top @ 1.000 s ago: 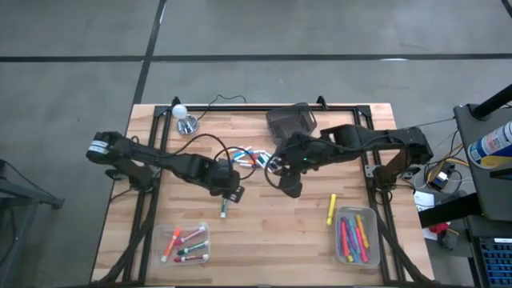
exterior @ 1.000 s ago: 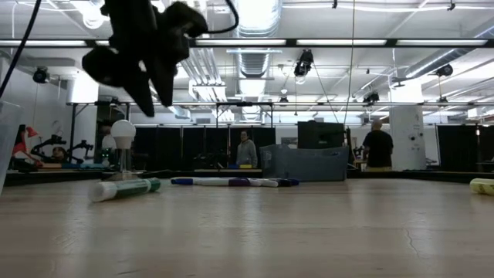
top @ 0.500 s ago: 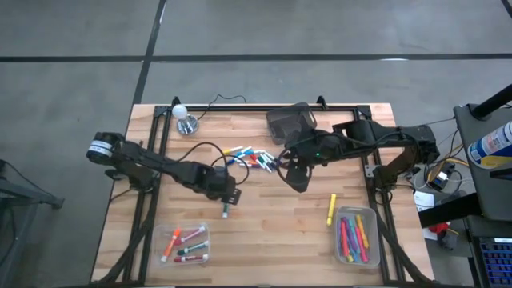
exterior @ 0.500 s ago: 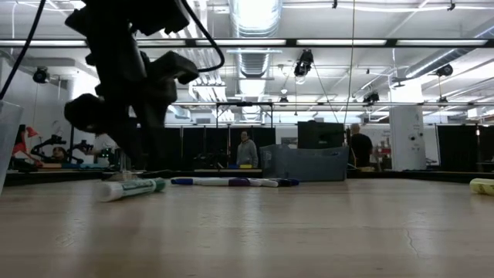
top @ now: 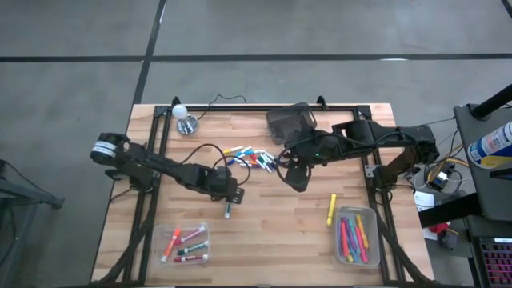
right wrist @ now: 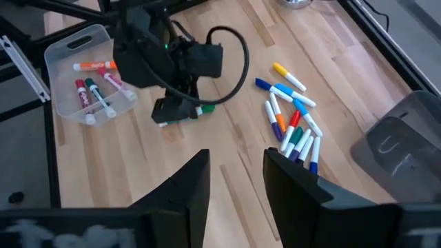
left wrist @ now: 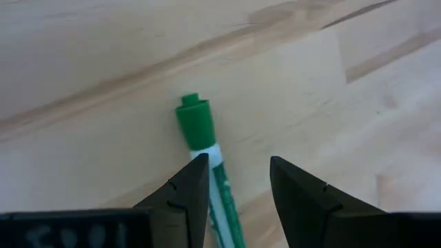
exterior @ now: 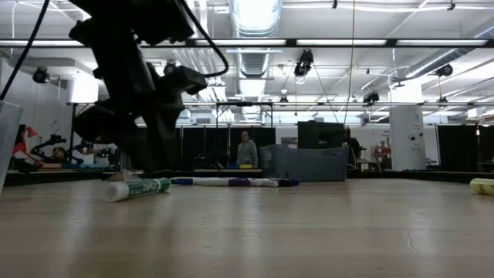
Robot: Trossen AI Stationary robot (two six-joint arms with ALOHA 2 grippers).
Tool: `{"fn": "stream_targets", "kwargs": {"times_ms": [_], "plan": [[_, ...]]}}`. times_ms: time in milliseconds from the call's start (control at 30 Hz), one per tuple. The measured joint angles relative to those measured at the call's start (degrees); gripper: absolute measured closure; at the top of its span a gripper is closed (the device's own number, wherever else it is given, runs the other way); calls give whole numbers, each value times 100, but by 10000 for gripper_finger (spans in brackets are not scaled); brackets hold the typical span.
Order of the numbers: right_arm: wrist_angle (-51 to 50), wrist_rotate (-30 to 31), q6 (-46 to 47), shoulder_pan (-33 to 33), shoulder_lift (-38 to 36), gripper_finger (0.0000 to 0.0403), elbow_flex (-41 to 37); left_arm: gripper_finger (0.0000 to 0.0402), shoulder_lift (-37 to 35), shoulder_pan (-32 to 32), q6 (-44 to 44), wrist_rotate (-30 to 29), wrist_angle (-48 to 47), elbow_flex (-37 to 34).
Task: Pick & Place Markers
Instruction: Put the green marker pen into the transparent bin
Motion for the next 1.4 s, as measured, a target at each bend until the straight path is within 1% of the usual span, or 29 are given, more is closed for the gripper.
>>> {"fn": "stream_targets", "kwargs": {"times_ms": [67, 233, 367, 500, 567, 633, 700, 867, 967, 1033, 1167, 1300, 1400], "plan": [[-3, 18, 0, -1, 1, 276, -13, 257, 197, -13, 43, 35, -45, 171], [-28, 21, 14, 0, 7, 275, -29, 257, 691, -72, 235, 280, -502, 465], [-38, 21, 100, 0, 7, 275, -34, 257, 832, -63, 248, 449, -720, 571], [-37, 21, 101, 0, 7, 275, -39, 257, 766, -63, 476, 480, -762, 620], [-36, 24, 97, 0, 7, 275, -45, 257, 628, -70, 747, 528, -777, 707], [-36, 27, 69, -2, 7, 275, -48, 257, 446, -70, 1052, 818, -796, 823], [-36, 29, 13, 0, 7, 275, -53, 257, 285, -131, 1126, 987, -1107, 878], [-36, 35, -14, 0, 9, 275, -72, 257, -102, -260, 588, 1020, -2886, 909], [-32, 36, -143, 0, 9, 275, -84, 257, -341, -333, 7, 985, -3583, 900], [-36, 70, -239, 0, 9, 275, -88, 257, -494, -383, -286, 896, -3660, 900], [-34, 128, -338, 0, 9, 275, -96, 257, -636, -524, -1022, 1066, -3678, 865], [-36, 126, -459, 2, 9, 275, -117, 257, -634, -679, -1270, 1340, -3689, 536], [-36, 126, -634, 0, 9, 275, -123, 257, -634, -686, -1605, 1382, -3441, 200]]}}
